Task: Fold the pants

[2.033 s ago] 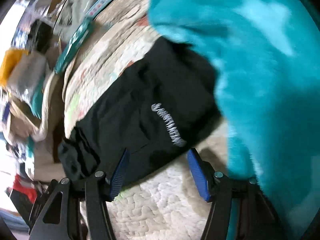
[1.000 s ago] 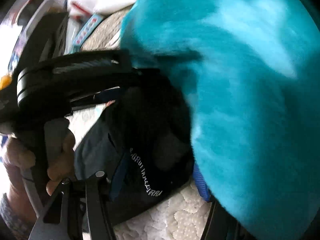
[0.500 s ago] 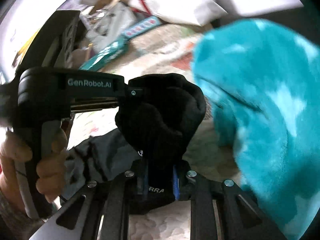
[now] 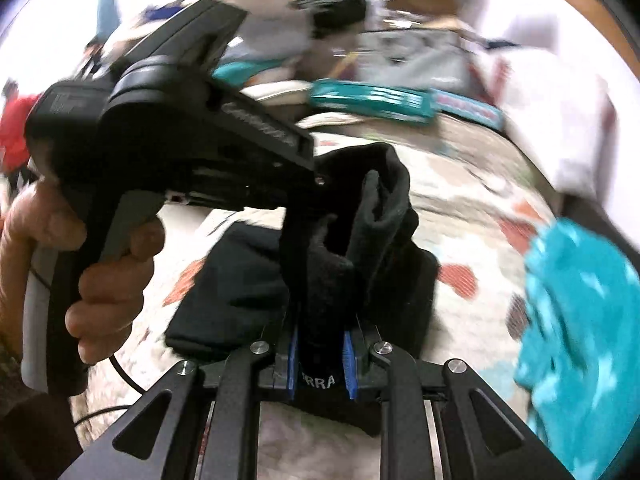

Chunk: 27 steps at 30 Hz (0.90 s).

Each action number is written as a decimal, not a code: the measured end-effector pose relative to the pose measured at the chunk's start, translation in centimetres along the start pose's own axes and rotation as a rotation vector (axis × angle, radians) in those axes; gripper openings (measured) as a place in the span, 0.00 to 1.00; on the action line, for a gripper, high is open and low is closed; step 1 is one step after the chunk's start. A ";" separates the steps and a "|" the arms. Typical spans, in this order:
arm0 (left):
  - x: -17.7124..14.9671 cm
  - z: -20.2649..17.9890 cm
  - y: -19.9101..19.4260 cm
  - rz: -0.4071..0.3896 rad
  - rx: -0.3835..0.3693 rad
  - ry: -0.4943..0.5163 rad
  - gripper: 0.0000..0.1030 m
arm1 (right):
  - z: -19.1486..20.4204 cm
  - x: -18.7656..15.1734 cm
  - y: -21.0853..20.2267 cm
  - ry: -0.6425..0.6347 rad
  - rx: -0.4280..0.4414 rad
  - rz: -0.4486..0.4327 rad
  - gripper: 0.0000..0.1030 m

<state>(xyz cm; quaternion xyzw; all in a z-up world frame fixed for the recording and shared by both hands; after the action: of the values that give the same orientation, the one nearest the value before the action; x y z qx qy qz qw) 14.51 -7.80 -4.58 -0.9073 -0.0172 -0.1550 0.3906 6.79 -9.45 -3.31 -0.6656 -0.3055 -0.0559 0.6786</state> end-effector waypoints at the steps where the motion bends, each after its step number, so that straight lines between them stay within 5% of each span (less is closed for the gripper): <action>1: -0.1 1.0 -0.2 -0.003 0.001 -0.018 0.10 | 1.3 0.3 0.8 -0.043 -0.008 0.010 0.19; 6: -0.3 6.7 -0.8 -0.007 -0.041 -0.167 0.15 | 5.6 0.6 4.3 -0.175 -0.059 0.057 0.19; 10: 0.0 9.3 -1.7 -0.023 0.041 -0.225 0.15 | 6.9 -0.2 5.7 -0.192 -0.054 0.096 0.19; 17: -0.7 12.0 -3.0 -0.060 0.049 -0.344 0.17 | 8.3 -0.2 6.5 -0.235 -0.061 0.101 0.19; 24: -1.1 13.1 -4.7 -0.130 0.004 -0.411 0.42 | 9.5 -1.1 6.0 -0.291 -0.071 0.098 0.19; 27: -0.9 12.8 -4.3 -0.135 0.046 -0.393 0.49 | 9.8 -1.0 6.1 -0.312 -0.076 0.101 0.20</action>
<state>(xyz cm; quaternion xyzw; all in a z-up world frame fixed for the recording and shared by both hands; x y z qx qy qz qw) 16.41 4.40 -10.04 -0.9077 -0.1573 -0.0003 0.3890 5.56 0.07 -9.80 -0.7059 -0.3711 0.0710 0.5992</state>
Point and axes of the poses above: each gripper's, at about its wrist camera, not at the fingertips, and y roughly the way its jaws point, z to its left, x to its top, the point moved 10 cm from there along y, roughly the way its jaws point, and after that the axes turned 14 degrees about z, right-handed, at the moved point
